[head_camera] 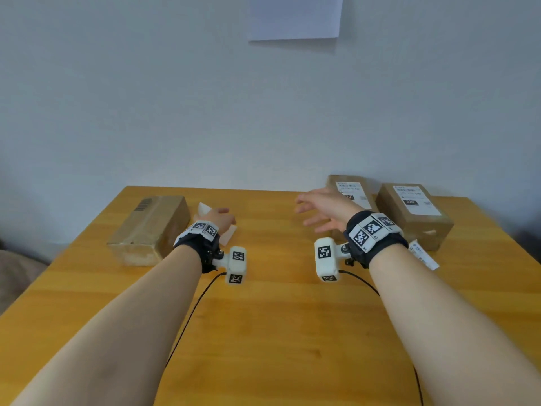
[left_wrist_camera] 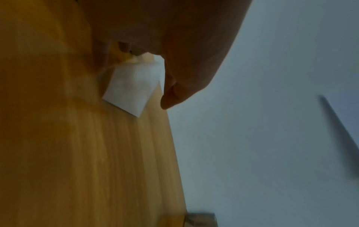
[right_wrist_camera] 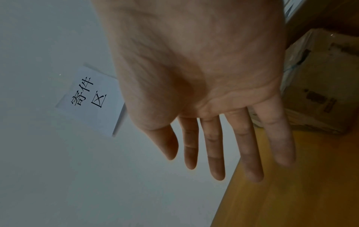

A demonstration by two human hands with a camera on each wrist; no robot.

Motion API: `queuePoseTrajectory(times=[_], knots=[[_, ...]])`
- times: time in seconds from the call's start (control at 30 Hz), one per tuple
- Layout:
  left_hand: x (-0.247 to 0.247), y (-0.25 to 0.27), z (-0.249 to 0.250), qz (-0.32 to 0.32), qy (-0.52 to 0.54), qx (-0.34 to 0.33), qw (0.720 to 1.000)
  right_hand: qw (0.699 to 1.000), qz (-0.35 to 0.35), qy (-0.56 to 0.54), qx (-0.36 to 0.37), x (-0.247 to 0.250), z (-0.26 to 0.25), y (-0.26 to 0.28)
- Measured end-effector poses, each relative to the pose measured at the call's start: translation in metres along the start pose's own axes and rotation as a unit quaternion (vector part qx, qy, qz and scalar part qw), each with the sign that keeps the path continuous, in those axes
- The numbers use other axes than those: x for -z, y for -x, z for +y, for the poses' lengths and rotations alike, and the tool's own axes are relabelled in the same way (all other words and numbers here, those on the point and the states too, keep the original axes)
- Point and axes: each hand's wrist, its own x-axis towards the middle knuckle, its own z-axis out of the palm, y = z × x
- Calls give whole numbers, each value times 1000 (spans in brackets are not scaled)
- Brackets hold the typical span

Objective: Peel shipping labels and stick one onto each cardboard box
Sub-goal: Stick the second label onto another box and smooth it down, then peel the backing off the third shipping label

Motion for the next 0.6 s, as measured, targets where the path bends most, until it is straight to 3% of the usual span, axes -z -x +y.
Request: queuePoseTrajectory(times=[0.07,0.17,0.3,0.4,0.6], knots=[[-1,-4,-7,-22,18,30,999,1000,2,-3,-7,-1,4,1],[-5,-6,-12,1,58,73,996,1000,-2,-5,-18,-2,10,2],[-10,-1,-8,12,116,67,991,1000,-2,-5,-24,0,15,1],[-25,11,14,-26,161,-17,987,1000,23,-18,-10,4,17,1],[-75,68,87,-224,122,-182,950,990,114,-57,57,23,26,7]])
